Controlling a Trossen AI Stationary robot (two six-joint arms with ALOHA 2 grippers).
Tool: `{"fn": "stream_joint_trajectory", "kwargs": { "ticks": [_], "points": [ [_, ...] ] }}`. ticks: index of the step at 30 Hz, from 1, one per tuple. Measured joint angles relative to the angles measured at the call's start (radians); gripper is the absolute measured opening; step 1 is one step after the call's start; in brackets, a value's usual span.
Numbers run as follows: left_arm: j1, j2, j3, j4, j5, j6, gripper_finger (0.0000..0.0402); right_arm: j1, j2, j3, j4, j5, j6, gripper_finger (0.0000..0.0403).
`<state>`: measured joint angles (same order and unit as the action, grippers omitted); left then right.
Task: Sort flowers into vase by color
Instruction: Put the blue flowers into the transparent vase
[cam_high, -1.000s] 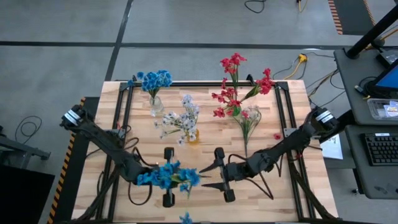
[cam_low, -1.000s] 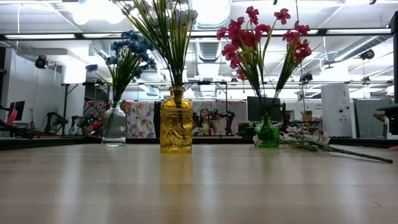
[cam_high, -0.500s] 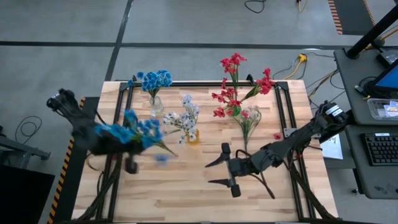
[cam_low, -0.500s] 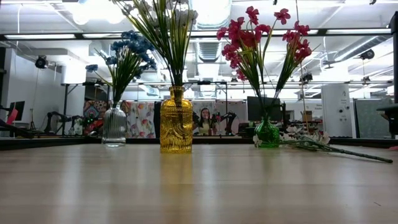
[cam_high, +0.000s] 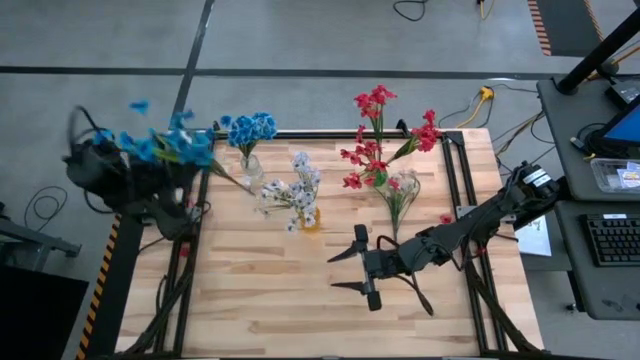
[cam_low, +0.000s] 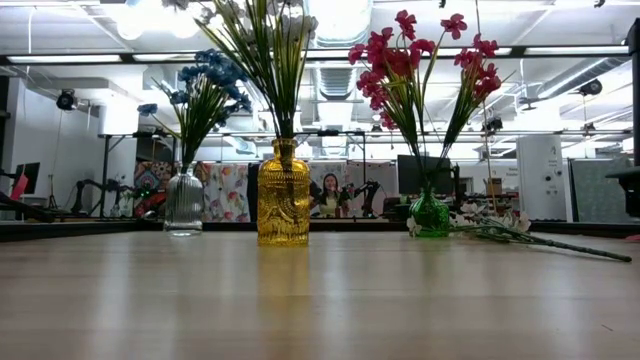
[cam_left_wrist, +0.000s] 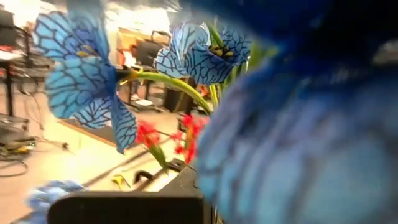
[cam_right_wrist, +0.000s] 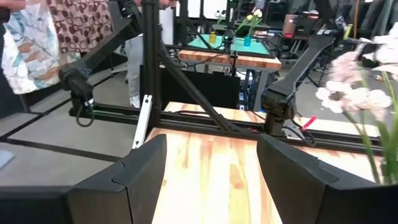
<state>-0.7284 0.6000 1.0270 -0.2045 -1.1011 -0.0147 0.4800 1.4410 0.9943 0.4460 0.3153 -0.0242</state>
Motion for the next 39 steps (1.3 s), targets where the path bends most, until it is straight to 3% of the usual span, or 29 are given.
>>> {"fn": "stream_joint_trajectory", "kwargs": {
  "ticks": [9,13,19,32,39],
  "points": [
    [0.000,-0.025,0.094,-0.096,-0.238,0.150,0.0001,-0.016,0.000,0.000,-0.003,0.001,0.001,0.0240],
    [0.000,-0.052,0.067,-0.141,-0.252,0.113,0.0001,-0.016,0.000,0.000,-0.003,0.001,-0.001,0.0240],
    [0.028,-0.103,-0.008,-0.235,-0.389,-0.012,0.0001,-0.032,0.000,0.000,0.000,0.001,0.002,0.0242],
    [0.142,-0.162,-0.247,-0.247,-0.311,-0.198,0.0001,-0.073,0.000,0.000,0.000,0.000,0.040,0.0242],
    [0.282,-0.166,-0.368,-0.245,-0.187,-0.264,0.0001,-0.088,0.000,0.000,-0.004,0.002,0.028,0.0243]
  ]
}}
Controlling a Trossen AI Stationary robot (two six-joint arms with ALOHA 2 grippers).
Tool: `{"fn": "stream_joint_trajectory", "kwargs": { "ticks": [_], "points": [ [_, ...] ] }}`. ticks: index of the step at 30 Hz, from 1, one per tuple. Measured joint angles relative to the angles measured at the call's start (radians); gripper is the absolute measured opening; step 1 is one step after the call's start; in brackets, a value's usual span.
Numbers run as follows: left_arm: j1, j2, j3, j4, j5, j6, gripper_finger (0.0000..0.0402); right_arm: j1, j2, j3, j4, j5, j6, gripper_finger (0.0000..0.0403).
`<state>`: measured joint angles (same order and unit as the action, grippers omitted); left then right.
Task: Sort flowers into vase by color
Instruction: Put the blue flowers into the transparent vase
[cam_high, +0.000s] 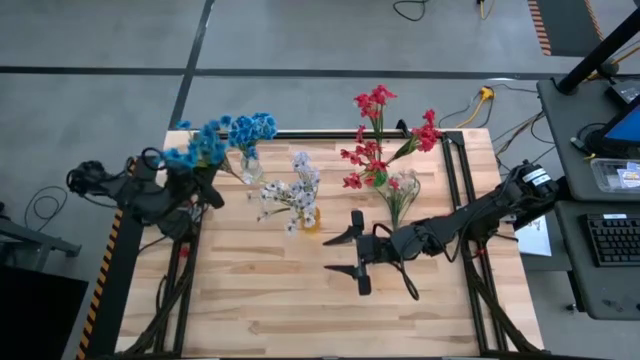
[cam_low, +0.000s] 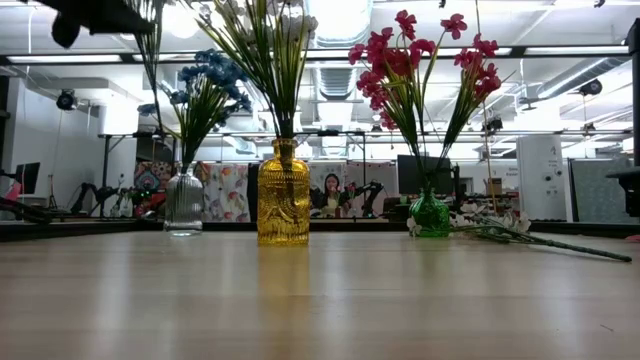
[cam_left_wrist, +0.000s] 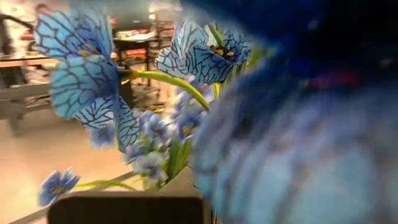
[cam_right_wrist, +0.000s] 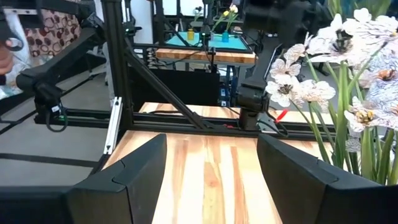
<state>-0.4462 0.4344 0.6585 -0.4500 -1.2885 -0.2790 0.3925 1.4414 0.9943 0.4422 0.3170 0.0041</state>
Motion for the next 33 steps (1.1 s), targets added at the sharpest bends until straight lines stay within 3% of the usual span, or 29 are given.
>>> {"fn": "stream_joint_trajectory", "kwargs": {
  "ticks": [9,14,22,27,33],
  "points": [
    [0.255,0.000,-0.024,0.049,0.158,0.035,0.0001,-0.020,0.000,0.000,-0.001,0.000,-0.029,0.0242],
    [0.423,0.035,-0.038,0.257,0.348,0.189,0.0001,-0.037,0.000,0.000,-0.019,-0.001,-0.031,0.0240],
    [0.646,0.075,-0.027,0.265,0.536,0.259,0.0001,-0.042,0.000,0.000,-0.082,-0.001,-0.023,0.0244],
    [0.723,0.105,-0.027,0.278,0.598,0.323,0.0001,-0.047,0.000,0.000,-0.094,-0.001,-0.023,0.0242],
    [0.755,0.158,-0.020,0.301,0.602,0.349,0.0001,-0.047,0.000,0.000,-0.106,-0.001,-0.023,0.0245]
  ]
}}
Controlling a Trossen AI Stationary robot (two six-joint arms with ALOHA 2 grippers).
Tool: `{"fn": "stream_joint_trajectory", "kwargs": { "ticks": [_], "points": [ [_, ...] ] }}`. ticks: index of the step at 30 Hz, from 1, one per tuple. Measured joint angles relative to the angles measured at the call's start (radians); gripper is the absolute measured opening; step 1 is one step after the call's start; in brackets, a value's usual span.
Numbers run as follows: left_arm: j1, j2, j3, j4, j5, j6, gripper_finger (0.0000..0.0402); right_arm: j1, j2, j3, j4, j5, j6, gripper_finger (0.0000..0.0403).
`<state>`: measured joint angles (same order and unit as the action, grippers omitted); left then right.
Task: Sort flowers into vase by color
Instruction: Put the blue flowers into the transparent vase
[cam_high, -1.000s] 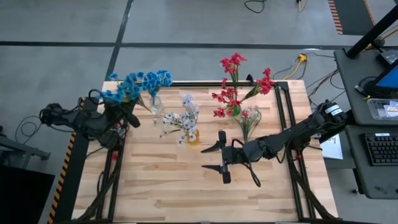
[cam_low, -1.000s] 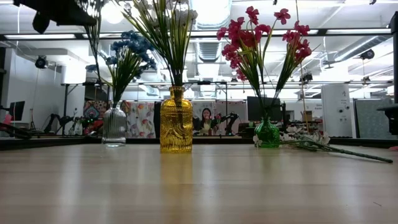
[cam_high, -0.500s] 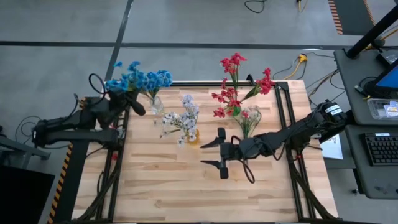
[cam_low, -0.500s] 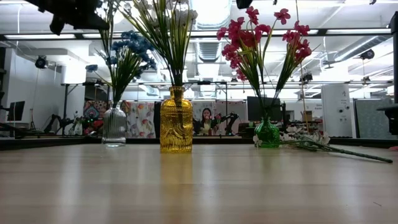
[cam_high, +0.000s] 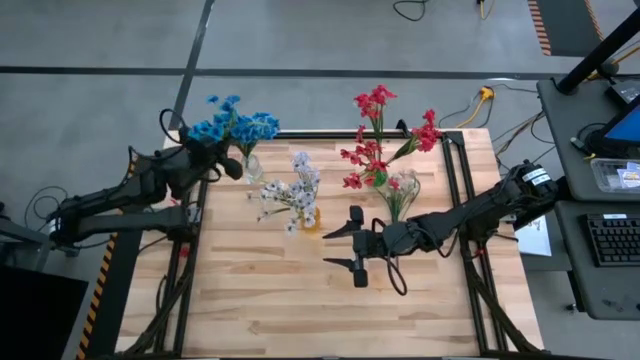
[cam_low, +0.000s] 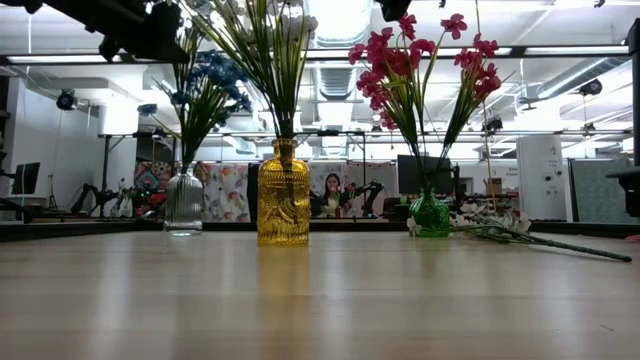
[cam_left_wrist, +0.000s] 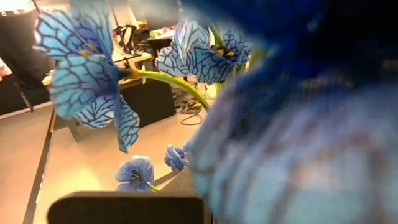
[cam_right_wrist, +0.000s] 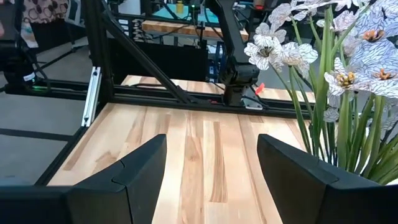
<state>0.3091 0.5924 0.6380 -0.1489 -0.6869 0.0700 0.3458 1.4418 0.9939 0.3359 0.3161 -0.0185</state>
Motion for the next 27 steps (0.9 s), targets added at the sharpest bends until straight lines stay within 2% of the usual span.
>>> {"fn": "stream_joint_trajectory", "kwargs": {
  "ticks": [14,27],
  "points": [
    [0.074,0.057,-0.007,0.009,0.024,-0.084,0.0001,0.000,0.000,0.000,-0.026,0.000,0.020,0.0242],
    [0.079,0.077,-0.012,-0.008,0.024,-0.129,0.0001,0.000,0.000,0.000,-0.026,0.000,0.026,0.0242]
  ]
}}
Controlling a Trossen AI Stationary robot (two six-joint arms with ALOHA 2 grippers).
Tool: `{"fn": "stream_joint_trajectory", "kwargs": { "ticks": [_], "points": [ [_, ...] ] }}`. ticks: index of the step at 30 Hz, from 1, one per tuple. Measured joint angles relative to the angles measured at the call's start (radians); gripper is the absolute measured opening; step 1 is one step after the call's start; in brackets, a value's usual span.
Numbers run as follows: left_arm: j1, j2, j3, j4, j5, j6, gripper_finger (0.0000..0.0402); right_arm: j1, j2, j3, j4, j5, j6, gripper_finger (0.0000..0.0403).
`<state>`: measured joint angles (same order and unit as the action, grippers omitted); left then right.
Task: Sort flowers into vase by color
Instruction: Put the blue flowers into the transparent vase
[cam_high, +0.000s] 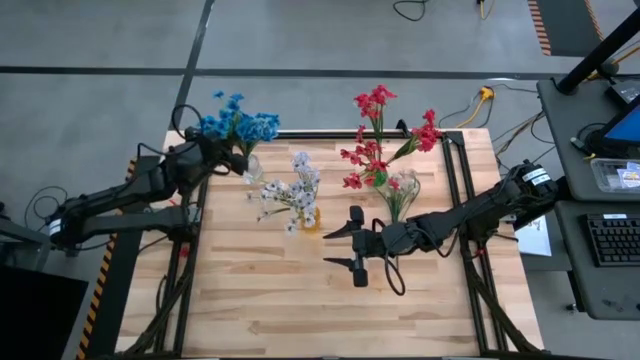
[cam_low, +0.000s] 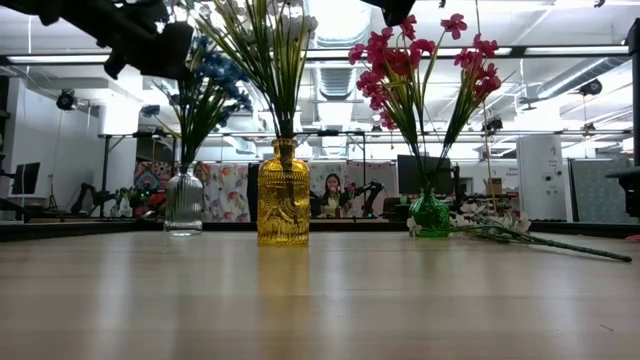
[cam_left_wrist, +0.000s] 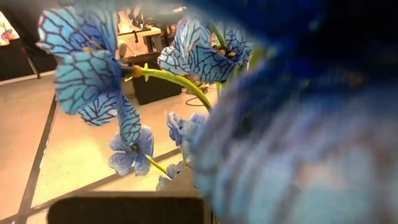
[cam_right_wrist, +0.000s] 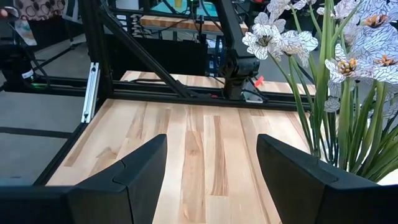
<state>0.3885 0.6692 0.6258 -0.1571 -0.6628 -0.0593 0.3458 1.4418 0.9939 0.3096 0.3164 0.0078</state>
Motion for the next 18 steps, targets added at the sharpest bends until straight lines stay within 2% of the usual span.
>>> {"fn": "stream_joint_trajectory", "kwargs": {
  "ticks": [11,18],
  "points": [
    [0.000,0.032,-0.001,-0.026,0.000,-0.068,0.0001,0.000,0.000,0.000,0.000,0.000,0.000,0.0241],
    [0.000,0.041,-0.042,-0.022,-0.001,-0.101,0.0001,0.000,0.000,0.000,-0.005,0.000,0.000,0.0242]
  ]
}}
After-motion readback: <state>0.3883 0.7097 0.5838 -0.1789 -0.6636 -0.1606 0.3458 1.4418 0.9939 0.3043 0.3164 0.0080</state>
